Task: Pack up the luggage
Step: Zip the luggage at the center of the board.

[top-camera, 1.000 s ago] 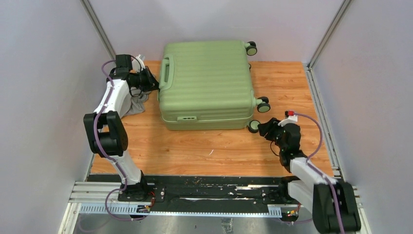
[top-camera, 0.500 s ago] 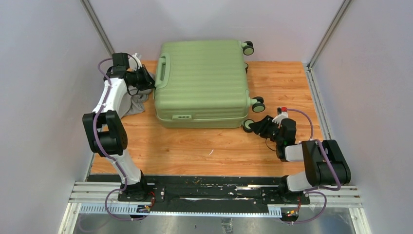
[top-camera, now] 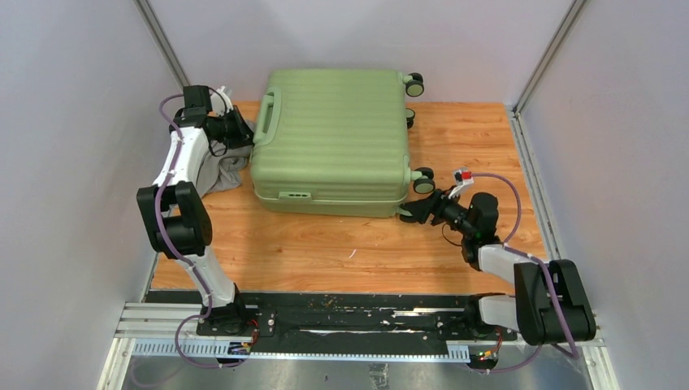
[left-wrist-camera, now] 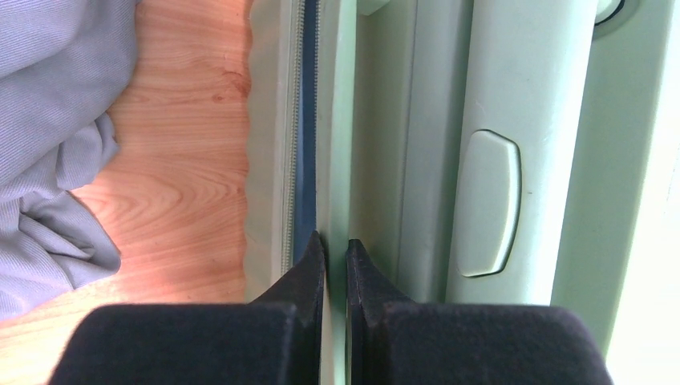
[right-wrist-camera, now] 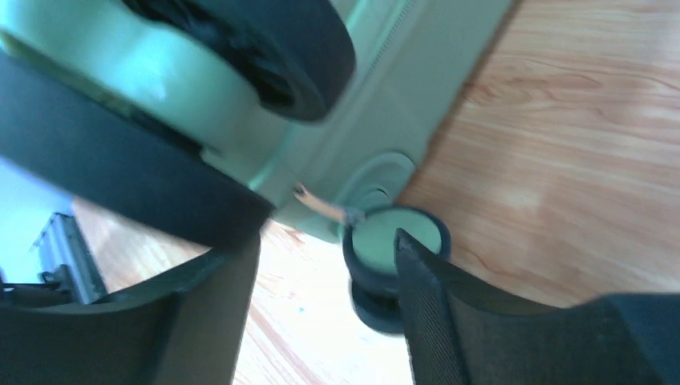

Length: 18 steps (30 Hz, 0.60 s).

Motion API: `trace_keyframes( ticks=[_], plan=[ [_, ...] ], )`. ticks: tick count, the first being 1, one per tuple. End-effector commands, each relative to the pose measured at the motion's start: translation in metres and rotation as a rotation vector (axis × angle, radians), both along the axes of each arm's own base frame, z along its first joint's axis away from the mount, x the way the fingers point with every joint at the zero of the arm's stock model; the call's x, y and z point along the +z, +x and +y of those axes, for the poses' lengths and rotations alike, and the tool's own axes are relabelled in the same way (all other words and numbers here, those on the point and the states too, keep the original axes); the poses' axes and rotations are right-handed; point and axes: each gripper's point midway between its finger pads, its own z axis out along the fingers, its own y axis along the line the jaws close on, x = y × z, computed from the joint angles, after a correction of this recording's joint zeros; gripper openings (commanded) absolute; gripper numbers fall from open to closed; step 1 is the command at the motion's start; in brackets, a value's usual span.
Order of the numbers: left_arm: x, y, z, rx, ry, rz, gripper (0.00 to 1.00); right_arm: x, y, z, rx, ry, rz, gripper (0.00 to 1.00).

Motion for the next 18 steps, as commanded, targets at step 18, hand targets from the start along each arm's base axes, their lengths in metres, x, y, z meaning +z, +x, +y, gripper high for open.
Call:
trace_keyframes(
  ticks=[18],
  plan=[
    [0.049,0.014,-0.014,-0.094,-0.094,-0.100,0.00,0.015,0.028,0.051,0.448,-0.007,-0.223,0.75]
  ],
)
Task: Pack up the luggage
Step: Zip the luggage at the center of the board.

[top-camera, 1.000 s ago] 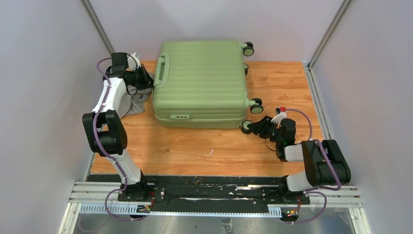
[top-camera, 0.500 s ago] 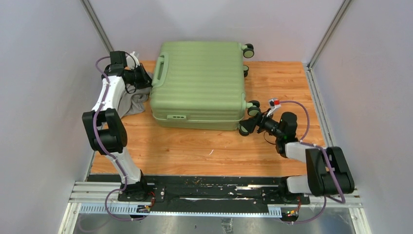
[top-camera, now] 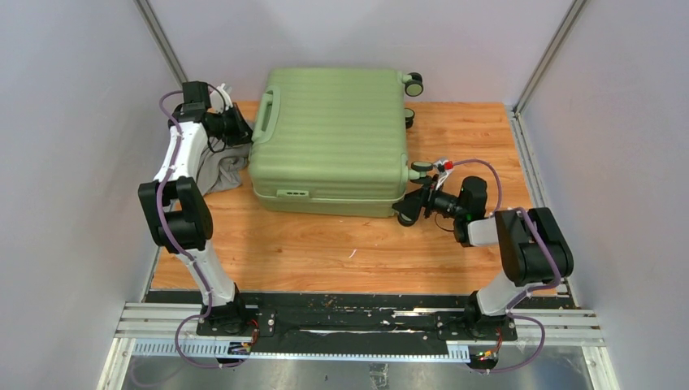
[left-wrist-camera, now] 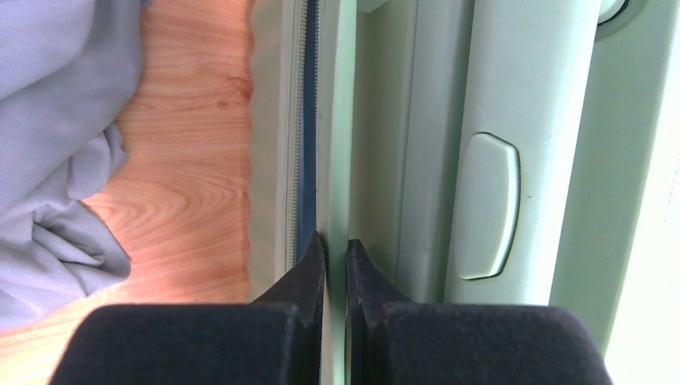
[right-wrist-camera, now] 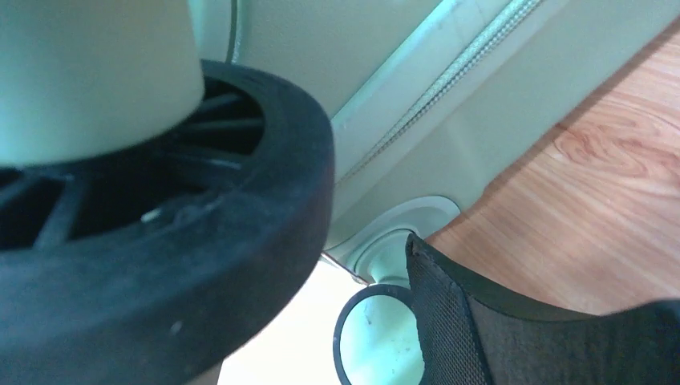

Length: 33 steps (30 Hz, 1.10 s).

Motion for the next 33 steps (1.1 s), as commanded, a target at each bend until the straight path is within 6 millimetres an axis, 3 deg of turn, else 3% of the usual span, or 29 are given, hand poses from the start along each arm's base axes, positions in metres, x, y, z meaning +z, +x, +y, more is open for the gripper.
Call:
trace_keyframes(
  ticks=[1,5,14,20,23,29,33],
  plan=[
    [0.049,0.008,-0.017,-0.074,-0.095,-0.126,0.00,0.026,0.006,0.018,0.170,0.029,-0.147,0.74],
    [0.051,0.008,-0.017,-0.075,-0.092,-0.132,0.00,0.030,-0.004,0.024,0.257,0.090,-0.155,0.69],
    [0.048,0.010,-0.016,-0.074,-0.091,-0.126,0.00,0.022,-0.007,0.026,0.264,0.139,-0.133,0.40],
    [0.048,0.008,-0.018,-0.081,-0.098,-0.125,0.00,0.032,-0.004,0.022,0.229,0.144,-0.145,0.11],
    [0.048,0.007,-0.019,-0.085,-0.100,-0.125,0.00,0.033,-0.004,0.022,0.224,0.149,-0.135,0.01],
    [0.054,0.006,-0.021,-0.089,-0.113,-0.133,0.00,0.031,-0.012,0.024,0.220,0.170,-0.085,0.00],
    [0.072,0.008,-0.025,-0.089,-0.149,-0.185,0.00,0.027,-0.029,0.027,0.183,0.177,-0.065,0.00]
  ],
)
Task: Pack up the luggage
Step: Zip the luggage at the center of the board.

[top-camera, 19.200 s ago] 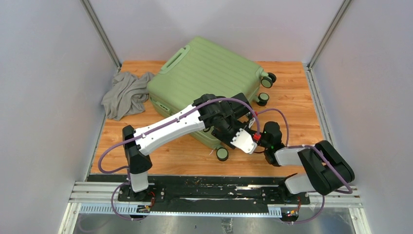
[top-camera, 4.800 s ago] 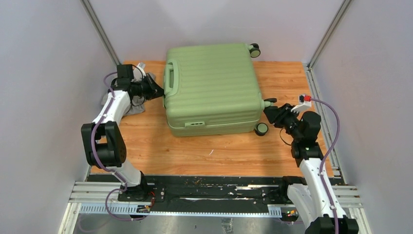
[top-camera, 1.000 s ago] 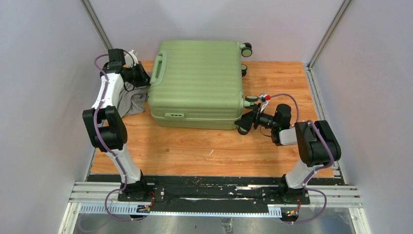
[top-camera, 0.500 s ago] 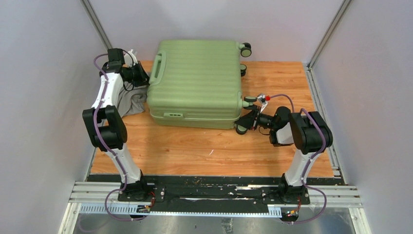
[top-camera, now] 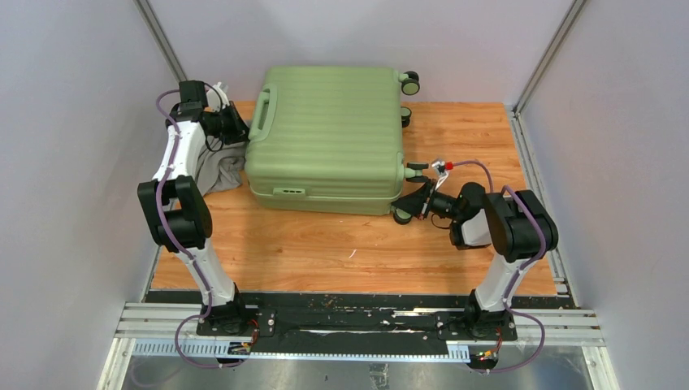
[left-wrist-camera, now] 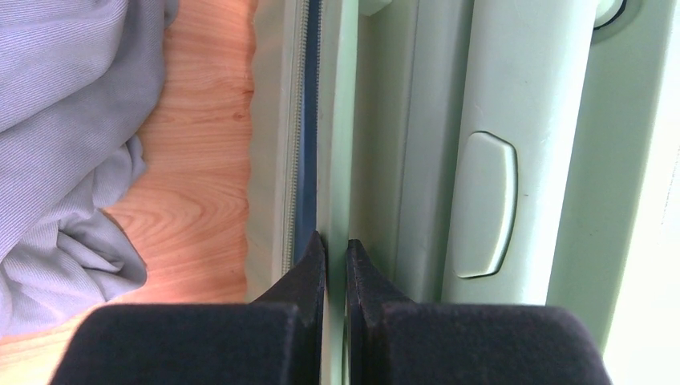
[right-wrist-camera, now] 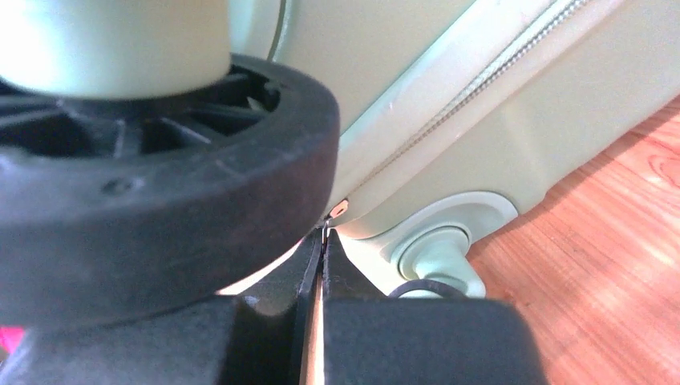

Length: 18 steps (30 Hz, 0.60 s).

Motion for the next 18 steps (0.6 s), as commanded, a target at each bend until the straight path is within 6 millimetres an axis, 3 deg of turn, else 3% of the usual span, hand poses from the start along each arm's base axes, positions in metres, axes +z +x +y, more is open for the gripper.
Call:
trace_keyframes(
  ticks=[1,6,14,18],
  plan=[
    [0.078,0.003,-0.035,-0.097,-0.172,-0.192,0.00,0.017,-0.020,0.008,-0.026,0.022,-0.085,0.00],
    [0.099,0.008,-0.035,-0.075,-0.187,-0.250,0.00,0.008,-0.034,0.006,-0.119,0.002,-0.077,0.00],
    [0.096,0.001,-0.035,-0.044,-0.185,-0.256,0.00,0.011,-0.049,0.026,-0.119,-0.053,-0.121,0.00],
    [0.091,-0.005,-0.032,-0.002,-0.170,-0.261,0.00,0.010,-0.060,0.025,-0.174,-0.074,-0.139,0.00]
  ],
)
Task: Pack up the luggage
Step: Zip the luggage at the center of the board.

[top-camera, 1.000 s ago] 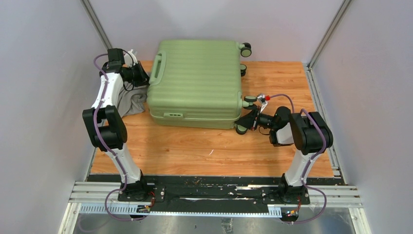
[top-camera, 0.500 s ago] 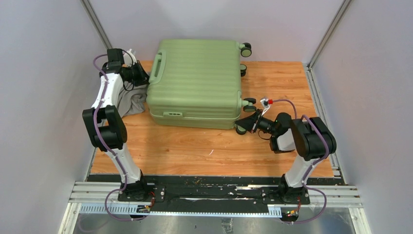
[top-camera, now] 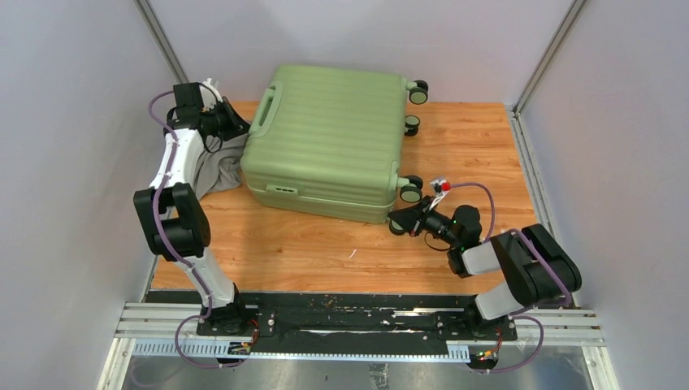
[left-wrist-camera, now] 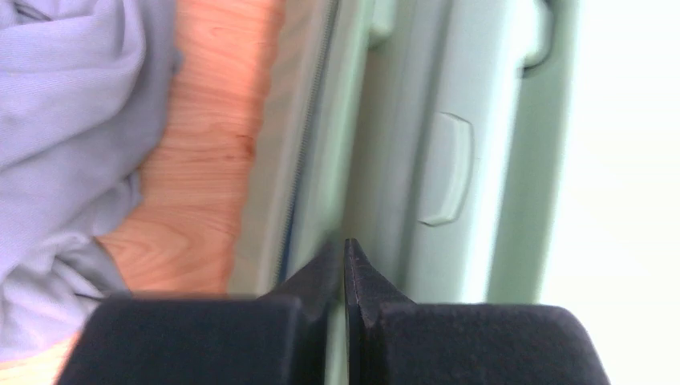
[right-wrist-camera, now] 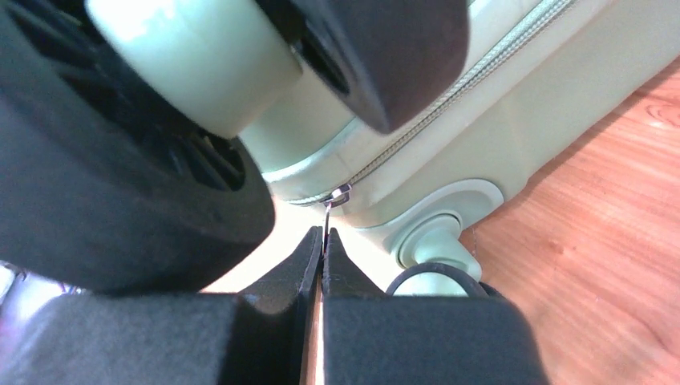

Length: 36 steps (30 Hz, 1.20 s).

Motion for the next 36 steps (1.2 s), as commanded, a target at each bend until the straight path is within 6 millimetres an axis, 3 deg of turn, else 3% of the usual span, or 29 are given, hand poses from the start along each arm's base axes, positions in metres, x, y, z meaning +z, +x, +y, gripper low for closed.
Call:
trace_keyframes(
  ticks=[1,6,10,14,18,21,23,26,28,31,36],
  plan=[
    [0.071,-0.018,-0.032,-0.069,-0.101,-0.168,0.00,0.004,-0.029,0.011,0.030,-0.044,-0.086,0.00],
    [0.071,-0.021,-0.025,0.015,-0.076,-0.188,0.00,-0.010,-0.054,0.020,-0.022,-0.198,-0.107,0.00],
    [0.081,-0.029,-0.044,-0.102,-0.045,-0.221,0.00,-0.010,-0.056,0.011,-0.100,-0.250,-0.126,0.00],
    [0.113,-0.058,-0.070,-0.373,0.093,-0.309,0.26,-0.007,-0.053,0.013,-0.099,-0.247,-0.126,0.00],
    [0.160,-0.114,-0.099,-0.629,0.322,-0.545,0.58,-0.009,-0.054,0.022,-0.066,-0.222,-0.102,0.00],
    [0.179,-0.163,-0.140,-0.834,0.533,-0.763,0.75,-0.016,-0.058,0.025,-0.051,-0.210,-0.081,0.00],
    [0.170,-0.197,-0.170,-1.021,0.689,-0.874,0.85,-0.019,-0.059,0.025,-0.055,-0.210,-0.075,0.00],
    [0.146,-0.238,-0.216,-1.282,0.770,-0.930,0.91,-0.017,-0.058,0.022,-0.077,-0.203,-0.078,0.00],
    [0.125,-0.255,-0.236,-1.448,0.855,-0.953,0.93,-0.014,-0.057,0.021,-0.087,-0.199,-0.084,0.00],
    [0.102,-0.268,-0.266,-1.624,0.953,-1.020,0.95,-0.012,-0.056,0.020,-0.101,-0.191,-0.090,0.00],
    [0.072,-0.272,-0.316,-1.803,0.995,-1.053,0.96,-0.013,-0.058,0.020,-0.095,-0.191,-0.087,0.00]
  ],
)
